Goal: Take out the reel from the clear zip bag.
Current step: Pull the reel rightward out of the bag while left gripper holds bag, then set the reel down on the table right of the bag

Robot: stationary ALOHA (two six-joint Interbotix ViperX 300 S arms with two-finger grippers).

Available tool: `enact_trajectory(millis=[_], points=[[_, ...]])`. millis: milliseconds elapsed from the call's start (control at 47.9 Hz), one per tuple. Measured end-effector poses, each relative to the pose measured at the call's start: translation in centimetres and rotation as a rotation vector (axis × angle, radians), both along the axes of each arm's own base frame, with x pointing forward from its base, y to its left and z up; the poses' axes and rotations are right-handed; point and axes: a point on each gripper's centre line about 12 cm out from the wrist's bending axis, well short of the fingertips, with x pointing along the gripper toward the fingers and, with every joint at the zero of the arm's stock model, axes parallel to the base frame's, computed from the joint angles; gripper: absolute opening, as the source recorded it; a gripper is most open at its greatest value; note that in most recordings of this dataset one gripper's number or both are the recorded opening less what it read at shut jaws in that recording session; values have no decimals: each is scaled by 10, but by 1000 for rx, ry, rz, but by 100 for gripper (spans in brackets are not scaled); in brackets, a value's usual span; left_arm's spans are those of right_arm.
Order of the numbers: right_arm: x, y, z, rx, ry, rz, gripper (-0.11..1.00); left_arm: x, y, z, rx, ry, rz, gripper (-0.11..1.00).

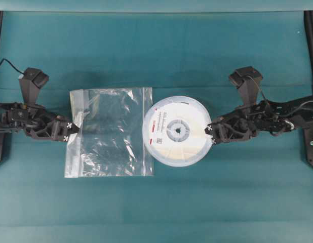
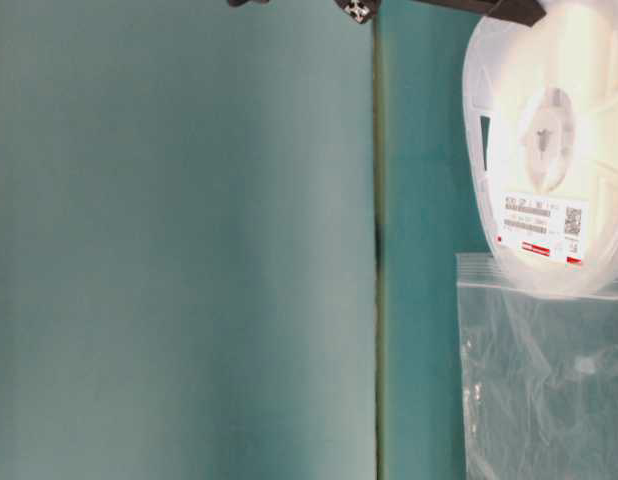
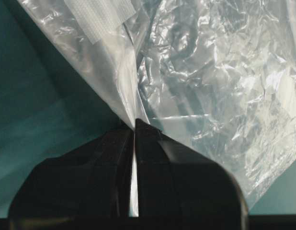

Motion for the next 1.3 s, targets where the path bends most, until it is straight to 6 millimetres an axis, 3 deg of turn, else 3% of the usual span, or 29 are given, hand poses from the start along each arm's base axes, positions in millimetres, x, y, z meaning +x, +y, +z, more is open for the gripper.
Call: enact_trajectory(millis=[815,1295], points=[[-24,2,3,10,1,-9,6,1,0,0,3,-3,-2,1],[-27,4,2,25,25,-1,6,1,1,0,2,3,-1,1]])
